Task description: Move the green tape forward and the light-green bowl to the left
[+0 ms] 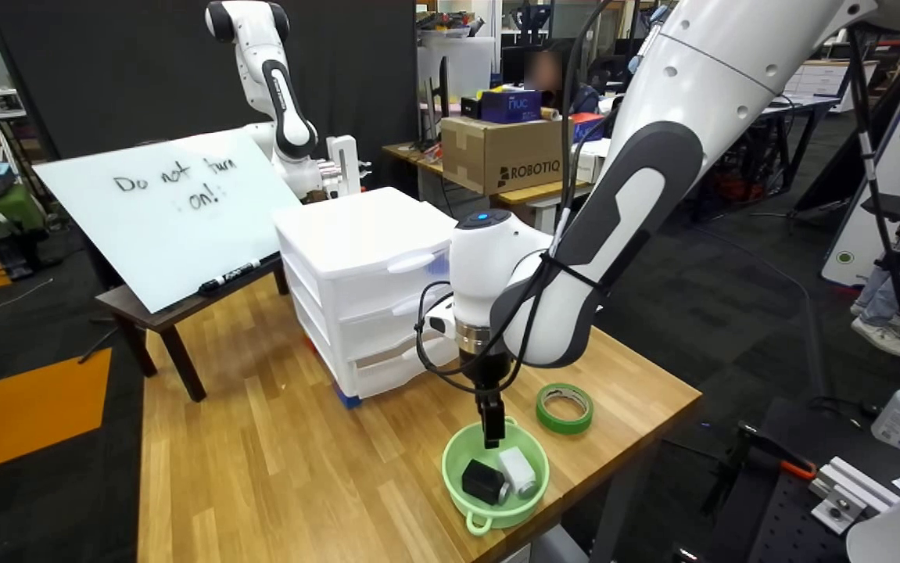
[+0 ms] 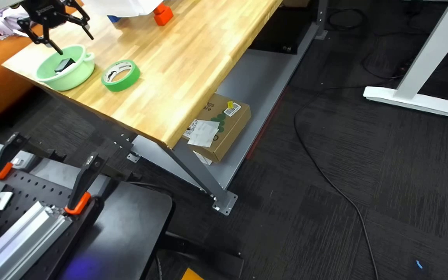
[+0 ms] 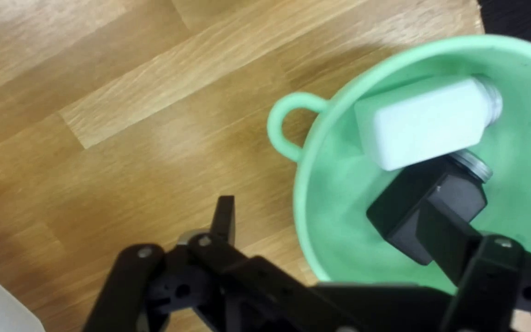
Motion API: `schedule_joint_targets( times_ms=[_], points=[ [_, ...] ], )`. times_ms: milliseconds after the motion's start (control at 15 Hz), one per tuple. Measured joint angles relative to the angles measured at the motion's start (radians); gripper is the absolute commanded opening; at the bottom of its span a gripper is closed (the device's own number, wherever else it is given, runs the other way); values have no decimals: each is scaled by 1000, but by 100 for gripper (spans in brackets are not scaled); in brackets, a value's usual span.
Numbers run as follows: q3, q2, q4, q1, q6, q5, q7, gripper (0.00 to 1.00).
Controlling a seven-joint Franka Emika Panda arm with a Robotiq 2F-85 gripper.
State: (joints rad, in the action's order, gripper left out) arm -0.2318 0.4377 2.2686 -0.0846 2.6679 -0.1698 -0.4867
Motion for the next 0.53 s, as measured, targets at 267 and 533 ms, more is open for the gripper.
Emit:
schedule_joint_targets(
  times_ms=[267,533],
  points=[
    [6,21,-36,-3,-107,-14,0,100],
    [8,40,-89,-6,-199,-34,0,100]
  ],
)
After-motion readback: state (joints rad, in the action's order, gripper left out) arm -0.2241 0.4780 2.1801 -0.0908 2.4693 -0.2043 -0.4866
